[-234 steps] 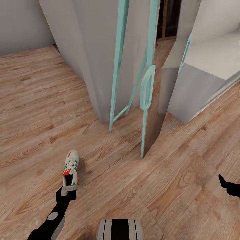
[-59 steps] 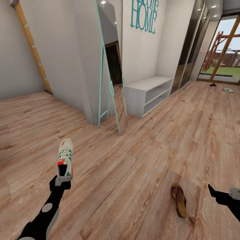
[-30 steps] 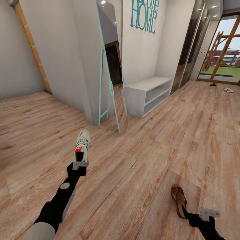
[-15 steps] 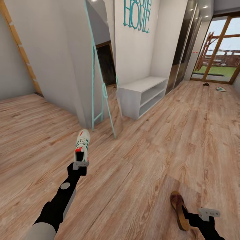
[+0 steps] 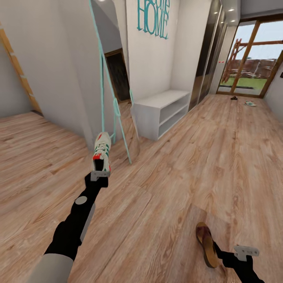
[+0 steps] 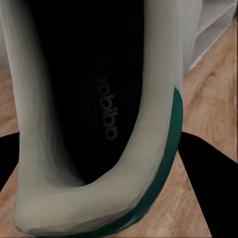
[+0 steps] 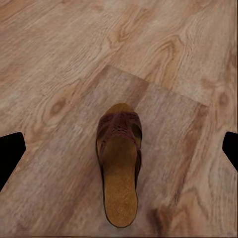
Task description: Pick up the two gym shoes and the two sandals from the corridor floor and place them onto the hallstand (shoe rack) in the corridor, making sure they are on the rack and not on the floor. Arrange them so the two gym shoes are next to each other and the two sandals are next to each other.
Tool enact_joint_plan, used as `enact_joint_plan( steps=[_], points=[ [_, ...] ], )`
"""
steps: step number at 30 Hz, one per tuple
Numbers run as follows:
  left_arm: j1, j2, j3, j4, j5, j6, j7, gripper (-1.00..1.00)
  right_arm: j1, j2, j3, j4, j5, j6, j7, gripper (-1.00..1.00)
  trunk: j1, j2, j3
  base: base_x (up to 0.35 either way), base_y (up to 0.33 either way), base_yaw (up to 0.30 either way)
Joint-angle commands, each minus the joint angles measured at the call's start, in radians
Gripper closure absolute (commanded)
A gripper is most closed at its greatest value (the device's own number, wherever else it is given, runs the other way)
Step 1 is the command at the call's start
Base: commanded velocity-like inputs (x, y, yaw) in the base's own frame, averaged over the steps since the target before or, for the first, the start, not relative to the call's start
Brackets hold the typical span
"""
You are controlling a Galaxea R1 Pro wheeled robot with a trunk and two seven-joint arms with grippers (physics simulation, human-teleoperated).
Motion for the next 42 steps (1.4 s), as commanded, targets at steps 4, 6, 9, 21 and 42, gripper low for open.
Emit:
enact_joint_plan(
  steps=[4,6,9,21,42],
  points=[
    [0.004,0.003,-0.025,-0.013,-0.012,0.009,0.01,1.0,-0.001,0.0,-0.002,0.001,-0.003,-0.003,0.008,-1.0,0.0,0.0,-0.001,0.009,-0.005,-0.202],
    [0.005,0.004,-0.027,-0.014,-0.012,0.008,0.01,1.0,-0.001,0.0,-0.002,0.001,-0.003,-0.003,0.008,-1.0,0.0,0.0,-0.001,0.131,-0.064,-0.062],
    [0.005,0.004,-0.03,-0.012,-0.014,0.008,0.011,1.0,0.0,0.0,-0.002,0.001,-0.004,-0.003,0.008,-1.0,0.0,0.0,-0.001,0.232,-0.109,-0.017],
    [0.006,0.005,-0.03,-0.017,-0.013,0.01,0.007,1.0,-0.001,0.0,-0.002,-0.003,-0.005,0.0,0.011,-1.0,0.002,-0.001,-0.02,0.052,-0.011,0.0],
    [-0.003,0.003,-0.03,-0.017,-0.013,0.014,0.008,1.0,-0.171,0.0,0.049,-0.01,0.069,0.007,0.006,-1.0,0.011,-0.006,-0.128,0.0,0.0,0.0]
  ],
)
